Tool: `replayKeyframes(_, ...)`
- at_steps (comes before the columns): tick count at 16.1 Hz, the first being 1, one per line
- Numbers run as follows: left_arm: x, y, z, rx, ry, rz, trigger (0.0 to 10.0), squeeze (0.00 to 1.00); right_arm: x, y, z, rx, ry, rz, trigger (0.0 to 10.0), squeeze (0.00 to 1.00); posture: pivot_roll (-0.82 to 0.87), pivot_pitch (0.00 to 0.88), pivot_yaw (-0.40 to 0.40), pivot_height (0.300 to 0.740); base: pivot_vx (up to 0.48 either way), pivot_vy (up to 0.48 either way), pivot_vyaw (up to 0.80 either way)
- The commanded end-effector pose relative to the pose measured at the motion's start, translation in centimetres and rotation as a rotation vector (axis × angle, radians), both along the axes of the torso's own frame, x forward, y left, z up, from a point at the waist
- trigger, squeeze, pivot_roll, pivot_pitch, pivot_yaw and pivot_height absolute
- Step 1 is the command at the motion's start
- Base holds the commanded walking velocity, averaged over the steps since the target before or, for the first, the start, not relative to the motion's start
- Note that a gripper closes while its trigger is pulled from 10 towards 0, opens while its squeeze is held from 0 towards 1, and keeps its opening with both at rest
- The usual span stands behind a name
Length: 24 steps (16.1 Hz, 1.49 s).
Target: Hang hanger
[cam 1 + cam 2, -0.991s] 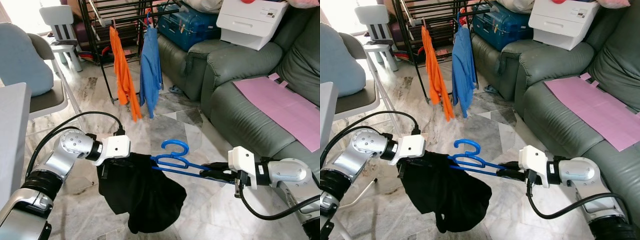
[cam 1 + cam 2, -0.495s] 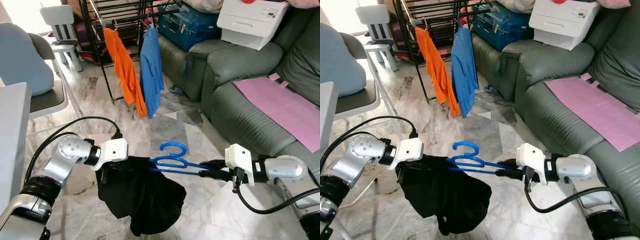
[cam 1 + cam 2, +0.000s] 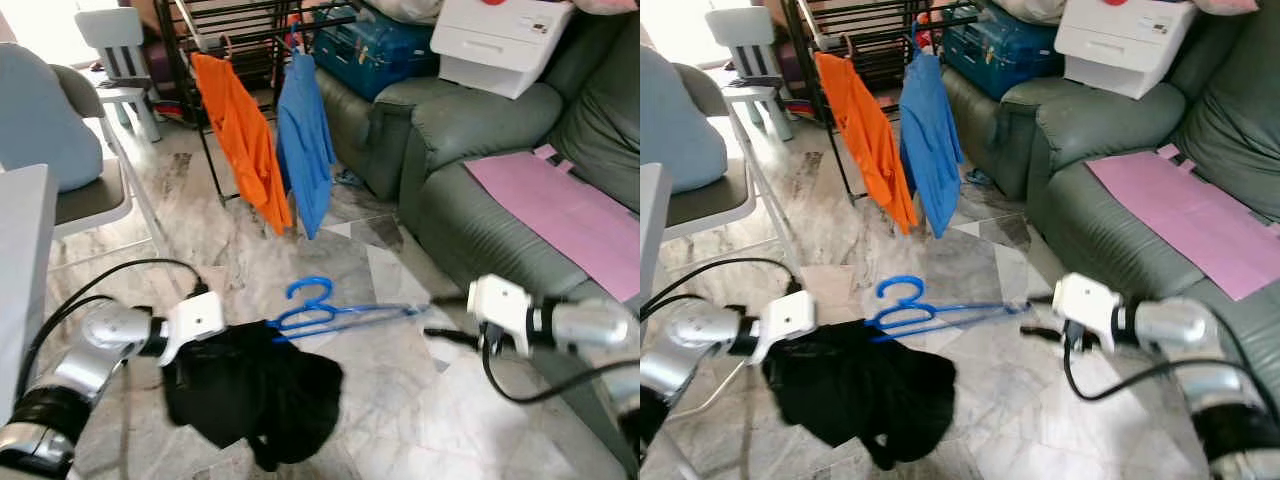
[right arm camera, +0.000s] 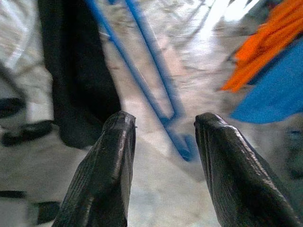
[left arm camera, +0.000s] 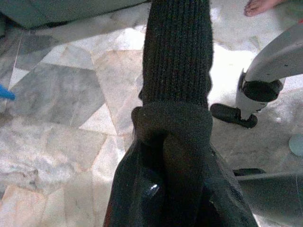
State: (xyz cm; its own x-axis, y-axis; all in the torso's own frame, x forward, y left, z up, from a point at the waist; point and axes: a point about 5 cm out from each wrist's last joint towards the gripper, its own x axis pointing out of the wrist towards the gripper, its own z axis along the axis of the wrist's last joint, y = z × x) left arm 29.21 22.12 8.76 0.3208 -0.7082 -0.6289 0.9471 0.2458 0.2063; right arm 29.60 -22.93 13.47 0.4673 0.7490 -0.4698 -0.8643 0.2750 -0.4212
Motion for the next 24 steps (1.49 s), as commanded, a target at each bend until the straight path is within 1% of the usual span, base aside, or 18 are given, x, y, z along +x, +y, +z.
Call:
replayKeyframes(1, 0.3, 0.4, 0.7, -0.011, -0.039, 0.022, 0.0, 0.00, 0.5, -0.3, 1.0, -0.019, -0.060, -0.009, 10.0, 1.00, -0.12, 0.057, 0.010, 0.740, 0.000, 0.000, 0.00)
replayKeyframes(3, 0.9, 0.7, 1.2, -0.035, -0.083, 0.088, 0.0, 0.00, 1.8, -0.5, 1.4, -0.049, -0.190, -0.127, 10.0, 1.00, -0.13, 0.070, 0.009, 0.740, 0.000, 0.000, 0.00)
replayKeyframes(4, 1.5, 0.3, 1.9, -0.097, -0.114, 0.145, 0.0, 0.00, 2.3, -0.5, 1.4, -0.034, -0.241, -0.191, 10.0, 1.00, -0.12, 0.071, 0.010, 0.740, 0.000, 0.000, 0.00)
replayKeyframes(5, 1.8, 0.1, 2.4, -0.148, -0.129, 0.190, 0.0, 0.00, 2.7, -0.3, 1.7, 0.041, -0.272, -0.257, 10.0, 1.00, -0.12, 0.071, 0.012, 0.740, 0.000, 0.000, 0.00)
replayKeyframes(7, 2.2, -0.3, 2.4, -0.234, -0.142, 0.277, 0.0, 0.00, 4.1, 0.3, 3.2, 0.351, -0.300, -0.484, 10.0, 1.00, -0.11, 0.073, 0.017, 0.740, 0.000, 0.000, 0.00)
replayKeyframes(8, 2.3, -1.0, 2.5, -0.309, -0.153, 0.315, 0.0, 0.00, 4.3, 0.7, 3.4, 0.389, -0.337, -0.526, 10.0, 1.00, -0.12, 0.074, 0.019, 0.740, 0.000, 0.000, 0.00)
replayKeyframes(10, 2.3, -2.4, 3.2, -0.406, -0.156, 0.322, 0.0, 0.00, 4.6, 1.3, 2.6, 0.412, -0.330, -0.572, 10.0, 1.00, -0.12, 0.077, 0.016, 0.740, 0.000, 0.000, 0.00)
replayKeyframes(12, 2.1, -5.1, 5.3, -0.500, -0.196, 0.239, 0.0, 0.00, 4.6, 3.0, 1.2, 0.525, -0.246, -0.648, 10.0, 1.00, -0.10, 0.079, 0.011, 0.740, 0.000, 0.000, 0.00)
replayKeyframes(13, 2.2, -5.6, 5.7, -0.510, -0.211, 0.226, 0.0, 0.00, 4.6, 3.5, 1.0, 0.556, -0.224, -0.655, 10.0, 1.00, -0.10, 0.078, 0.011, 0.740, 0.000, 0.000, 0.00)
replayKeyframes(14, 2.3, -5.8, 6.0, -0.518, -0.219, 0.226, 0.0, 0.00, 4.6, 3.8, 0.8, 0.567, -0.212, -0.661, 10.0, 1.00, -0.10, 0.077, 0.011, 0.740, 0.000, 0.000, 0.00)
replayKeyframes(15, 2.3, -6.8, 7.4, -0.563, -0.244, 0.187, 0.0, 0.00, 4.5, 4.8, -0.1, 0.556, -0.190, -0.653, 10.0, 1.00, -0.10, 0.075, 0.012, 0.740, 0.000, 0.000, 0.00)
replayKeyframes(16, 2.2, -7.2, 8.0, -0.580, -0.247, 0.165, 0.0, 0.00, 4.4, 5.1, -0.4, 0.547, -0.186, -0.650, 10.0, 1.00, -0.10, 0.075, 0.013, 0.740, 0.000, 0.000, 0.00)
replayKeyframes(18, 1.4, -8.3, 9.6, -0.557, -0.277, 0.059, 0.0, 0.00, 4.4, 5.1, -0.6, 0.536, -0.173, -0.658, 10.0, 1.00, -0.10, 0.074, 0.013, 0.740, 0.000, 0.000, 0.00)
replayKeyframes(19, 0.7, -9.3, 10.7, -0.533, -0.295, -0.037, 0.0, 0.00, 4.4, 5.1, -0.6, 0.530, -0.158, -0.647, 10.0, 1.00, -0.10, 0.072, 0.012, 0.740, 0.000, 0.000, 0.00)
replayKeyframes(20, 0.7, -9.4, 10.8, -0.520, -0.304, -0.059, 0.0, 0.00, 4.4, 5.2, -0.7, 0.527, -0.147, -0.640, 10.0, 1.00, -0.10, 0.070, 0.011, 0.740, 0.000, 0.000, 0.00)
replayKeyframes(22, 0.7, -9.5, 10.8, -0.431, -0.329, -0.124, 0.0, 0.00, 4.3, 5.5, -0.8, 0.515, -0.115, -0.597, 10.0, 1.00, -0.10, 0.067, 0.009, 0.740, 0.000, 0.000, 0.00)
replayKeyframes(23, 0.7, -9.3, 10.5, -0.370, -0.351, -0.164, 0.0, 0.00, 4.2, 5.7, -0.8, 0.518, -0.097, -0.577, 10.0, 0.83, -0.10, 0.067, 0.009, 0.740, 0.000, 0.000, 0.00)
replayKeyframes(24, 0.7, -9.3, 10.4, -0.336, -0.357, -0.182, 0.0, 0.00, 4.1, 5.8, -0.8, 0.519, -0.084, -0.556, 10.0, 0.32, -0.10, 0.067, 0.009, 0.740, 0.000, 0.000, 0.00)
